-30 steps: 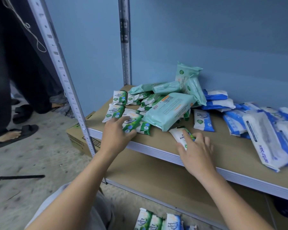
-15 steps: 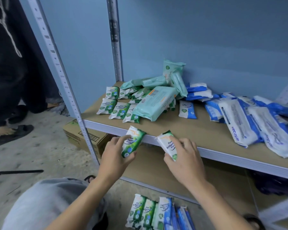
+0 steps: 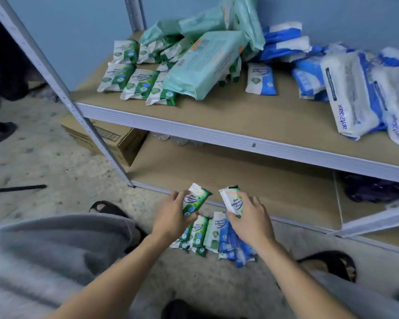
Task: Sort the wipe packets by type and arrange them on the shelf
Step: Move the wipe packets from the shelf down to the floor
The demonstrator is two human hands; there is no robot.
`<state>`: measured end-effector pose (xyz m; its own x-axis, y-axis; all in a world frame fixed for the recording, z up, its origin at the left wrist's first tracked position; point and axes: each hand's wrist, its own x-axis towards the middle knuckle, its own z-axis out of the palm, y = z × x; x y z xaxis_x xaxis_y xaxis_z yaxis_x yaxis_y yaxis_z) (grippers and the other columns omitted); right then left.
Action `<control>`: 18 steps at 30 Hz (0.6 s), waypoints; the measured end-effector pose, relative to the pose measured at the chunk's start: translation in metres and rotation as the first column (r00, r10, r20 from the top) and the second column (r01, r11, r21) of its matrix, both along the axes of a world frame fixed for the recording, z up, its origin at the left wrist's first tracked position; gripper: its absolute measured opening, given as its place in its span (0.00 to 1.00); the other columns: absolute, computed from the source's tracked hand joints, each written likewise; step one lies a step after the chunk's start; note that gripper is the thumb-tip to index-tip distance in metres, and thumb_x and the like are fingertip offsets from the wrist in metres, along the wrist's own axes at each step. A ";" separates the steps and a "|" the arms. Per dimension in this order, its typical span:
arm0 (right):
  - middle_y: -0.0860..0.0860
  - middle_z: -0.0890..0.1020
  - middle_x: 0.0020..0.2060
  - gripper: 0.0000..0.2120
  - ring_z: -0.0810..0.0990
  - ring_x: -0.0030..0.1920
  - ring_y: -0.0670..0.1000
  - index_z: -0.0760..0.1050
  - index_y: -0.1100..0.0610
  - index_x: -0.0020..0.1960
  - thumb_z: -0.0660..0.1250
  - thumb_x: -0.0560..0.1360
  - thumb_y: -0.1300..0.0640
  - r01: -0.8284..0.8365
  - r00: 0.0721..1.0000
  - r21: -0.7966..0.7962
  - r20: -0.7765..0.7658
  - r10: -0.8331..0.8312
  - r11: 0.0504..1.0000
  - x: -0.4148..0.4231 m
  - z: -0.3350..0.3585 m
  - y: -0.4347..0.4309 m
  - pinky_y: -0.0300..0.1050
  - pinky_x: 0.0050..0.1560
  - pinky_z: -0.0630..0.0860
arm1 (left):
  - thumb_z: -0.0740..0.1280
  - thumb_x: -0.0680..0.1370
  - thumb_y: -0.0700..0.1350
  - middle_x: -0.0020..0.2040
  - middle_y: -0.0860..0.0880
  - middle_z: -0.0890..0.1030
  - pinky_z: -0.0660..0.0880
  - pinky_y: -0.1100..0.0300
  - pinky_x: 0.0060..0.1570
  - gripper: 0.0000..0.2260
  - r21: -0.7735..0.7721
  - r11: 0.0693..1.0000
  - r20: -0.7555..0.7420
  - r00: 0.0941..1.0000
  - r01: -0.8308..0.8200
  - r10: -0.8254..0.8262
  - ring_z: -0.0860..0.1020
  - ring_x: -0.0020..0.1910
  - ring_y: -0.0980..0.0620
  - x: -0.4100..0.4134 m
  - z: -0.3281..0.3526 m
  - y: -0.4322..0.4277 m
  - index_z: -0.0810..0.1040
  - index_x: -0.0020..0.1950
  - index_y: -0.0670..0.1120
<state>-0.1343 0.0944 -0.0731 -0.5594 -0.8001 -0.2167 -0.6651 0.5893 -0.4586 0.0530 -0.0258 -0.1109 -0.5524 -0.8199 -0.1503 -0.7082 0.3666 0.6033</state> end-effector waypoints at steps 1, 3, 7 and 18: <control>0.53 0.75 0.57 0.25 0.75 0.57 0.57 0.67 0.49 0.70 0.68 0.75 0.48 0.042 0.999 0.028 0.032 -0.043 0.999 -0.004 -0.014 0.003 0.51 0.49 0.76 | 0.72 0.74 0.53 0.60 0.47 0.74 0.74 0.51 0.52 0.27 0.051 0.999 0.025 1.000 -0.005 0.003 0.75 0.54 0.45 -0.002 -0.014 0.003 0.70 0.72 0.51; 0.54 0.76 0.57 0.24 0.75 0.57 0.59 0.69 0.50 0.69 0.68 0.75 0.48 0.104 0.992 0.086 0.064 -0.110 0.991 -0.011 -0.043 0.008 0.50 0.50 0.75 | 0.72 0.75 0.53 0.63 0.46 0.73 0.75 0.52 0.52 0.28 0.127 0.992 0.083 0.997 -0.005 -0.005 0.76 0.56 0.44 -0.007 -0.041 0.008 0.69 0.73 0.50; 0.57 0.77 0.60 0.23 0.76 0.59 0.60 0.70 0.53 0.68 0.69 0.75 0.49 0.188 0.963 0.231 0.146 -0.225 0.955 -0.024 -0.104 0.016 0.47 0.48 0.70 | 0.71 0.76 0.53 0.65 0.44 0.75 0.74 0.51 0.54 0.29 0.185 0.983 0.187 0.981 0.011 -0.046 0.76 0.59 0.42 -0.020 -0.090 0.019 0.68 0.74 0.48; 0.52 0.55 0.81 0.31 0.61 0.77 0.57 0.54 0.49 0.81 0.56 0.82 0.41 -0.031 0.955 0.405 0.282 -0.093 0.914 -0.030 -0.201 0.051 0.52 0.72 0.64 | 0.55 0.85 0.52 0.82 0.49 0.57 0.75 0.51 0.61 0.23 0.285 0.958 0.277 0.953 0.043 -0.125 0.66 0.75 0.44 -0.038 -0.166 0.049 0.59 0.81 0.54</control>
<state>-0.1640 0.1457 -0.2742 -0.4457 -0.5933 -0.6703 -0.5182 0.7816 -0.3472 0.0152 0.0234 -0.2771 -0.5161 -0.6769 -0.5249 -0.8407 0.2831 0.4615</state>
